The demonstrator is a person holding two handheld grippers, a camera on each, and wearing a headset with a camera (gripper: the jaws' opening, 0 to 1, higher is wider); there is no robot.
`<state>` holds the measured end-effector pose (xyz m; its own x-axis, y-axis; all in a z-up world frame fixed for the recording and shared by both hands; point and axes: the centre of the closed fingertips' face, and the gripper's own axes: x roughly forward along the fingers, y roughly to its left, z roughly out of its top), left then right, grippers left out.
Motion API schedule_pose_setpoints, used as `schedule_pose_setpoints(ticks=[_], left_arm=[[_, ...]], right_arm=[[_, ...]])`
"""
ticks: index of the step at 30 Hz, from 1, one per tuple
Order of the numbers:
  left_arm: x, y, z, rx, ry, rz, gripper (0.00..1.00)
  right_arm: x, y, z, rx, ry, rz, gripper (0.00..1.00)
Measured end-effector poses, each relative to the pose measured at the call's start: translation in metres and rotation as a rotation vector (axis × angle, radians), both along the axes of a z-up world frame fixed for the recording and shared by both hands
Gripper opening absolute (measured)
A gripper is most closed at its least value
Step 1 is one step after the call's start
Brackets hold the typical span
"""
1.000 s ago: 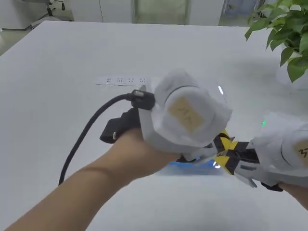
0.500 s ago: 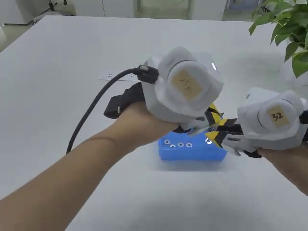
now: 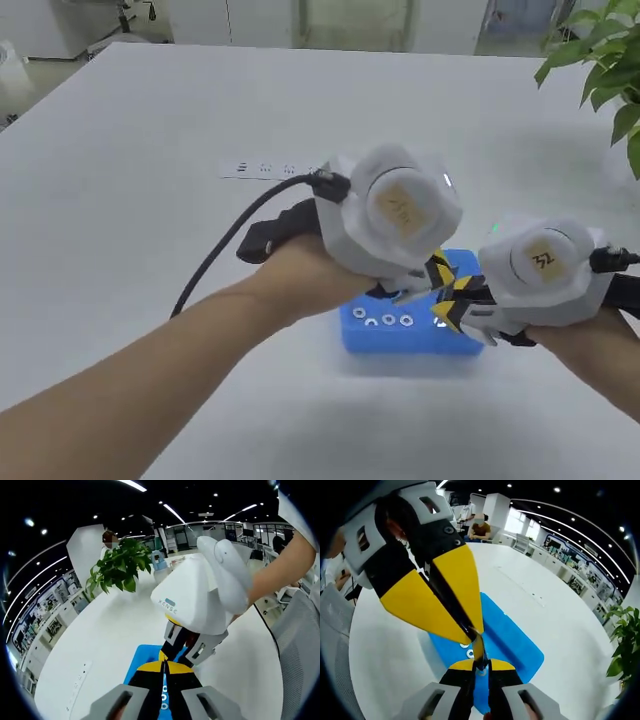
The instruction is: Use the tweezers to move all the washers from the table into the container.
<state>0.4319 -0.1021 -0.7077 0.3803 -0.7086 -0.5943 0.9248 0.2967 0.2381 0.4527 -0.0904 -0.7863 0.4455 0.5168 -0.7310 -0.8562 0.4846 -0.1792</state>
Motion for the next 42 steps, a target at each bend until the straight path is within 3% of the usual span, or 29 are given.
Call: schedule_pose_setpoints(ticks=[5,7,8,11,14,16,18,22,25,26,29,31,32,33,35,36,37,39,40,41,42], left_arm=[[-0.003,-0.001,0.001,-0.018,0.035,0.016,0.0],[-0.005,0.0,0.003,-0.005,0.023,0.012,0.0],[-0.006,0.001,0.006,0.004,0.003,0.005,0.0],[-0.013,0.002,0.02,-0.019,-0.007,-0.007,0.0],[-0.022,0.001,0.034,-0.042,-0.038,-0.029,0.0],[-0.032,0.0,0.045,-0.055,-0.056,-0.048,0.0],[-0.042,-0.002,0.058,-0.093,-0.072,-0.056,0.0],[-0.062,-0.005,0.075,-0.119,-0.103,-0.081,0.0],[-0.075,-0.003,0.08,-0.107,-0.135,-0.105,0.0],[-0.078,-0.002,0.079,-0.095,-0.143,-0.116,0.0],[-0.089,0.003,0.072,-0.084,-0.124,-0.136,0.0],[-0.098,0.007,0.061,-0.075,-0.055,-0.142,0.0],[-0.101,0.01,0.054,-0.066,-0.036,-0.151,0.0],[-0.101,0.012,0.05,-0.052,-0.045,-0.154,0.0],[-0.106,0.018,0.035,0.01,-0.033,-0.166,0.0],[-0.107,0.018,0.032,0.008,-0.035,-0.167,0.0],[-0.11,0.017,0.03,0.003,-0.029,-0.169,0.0],[-0.114,0.017,0.018,0.007,0.001,-0.167,0.0],[-0.116,0.019,0.012,0.021,0.016,-0.165,0.0],[-0.118,0.023,0.002,0.043,0.023,-0.161,0.0],[-0.119,0.024,-0.002,0.045,0.027,-0.156,0.0]], right_arm=[[0.0,0.003,0.001,0.012,0.029,-0.008,0.06],[-0.001,0.002,0.003,0.006,0.025,-0.013,0.07],[-0.002,0.001,0.007,0.001,0.001,-0.009,0.07],[-0.008,0.0,0.021,0.009,-0.04,-0.005,0.07],[-0.012,-0.004,0.04,0.006,-0.112,-0.015,0.08],[-0.018,-0.005,0.05,0.028,-0.12,-0.014,0.11],[-0.028,-0.004,0.065,0.086,-0.124,-0.01,0.12],[-0.044,-0.006,0.079,0.108,-0.14,0.0,0.13],[-0.057,-0.007,0.083,0.098,-0.162,0.024,0.09],[-0.061,-0.009,0.082,0.083,-0.159,0.028,0.08],[-0.073,-0.016,0.077,0.001,-0.198,0.068,0.08],[-0.083,-0.018,0.07,-0.025,-0.188,0.074,0.07],[-0.089,-0.019,0.065,-0.04,-0.183,0.088,0.07],[-0.093,-0.019,0.061,-0.047,-0.184,0.1,0.05],[-0.1,-0.02,0.049,-0.079,-0.178,0.114,0.02],[-0.103,-0.021,0.042,-0.095,-0.16,0.121,0.02],[-0.107,-0.02,0.036,-0.095,-0.145,0.121,0.02],[-0.111,-0.015,0.03,-0.08,-0.171,0.135,0.02],[-0.113,-0.013,0.024,-0.08,-0.15,0.14,0.02],[-0.121,-0.015,0.011,-0.124,-0.096,0.156,0.02],[-0.121,-0.015,0.007,-0.151,-0.115,0.171,0.02]])
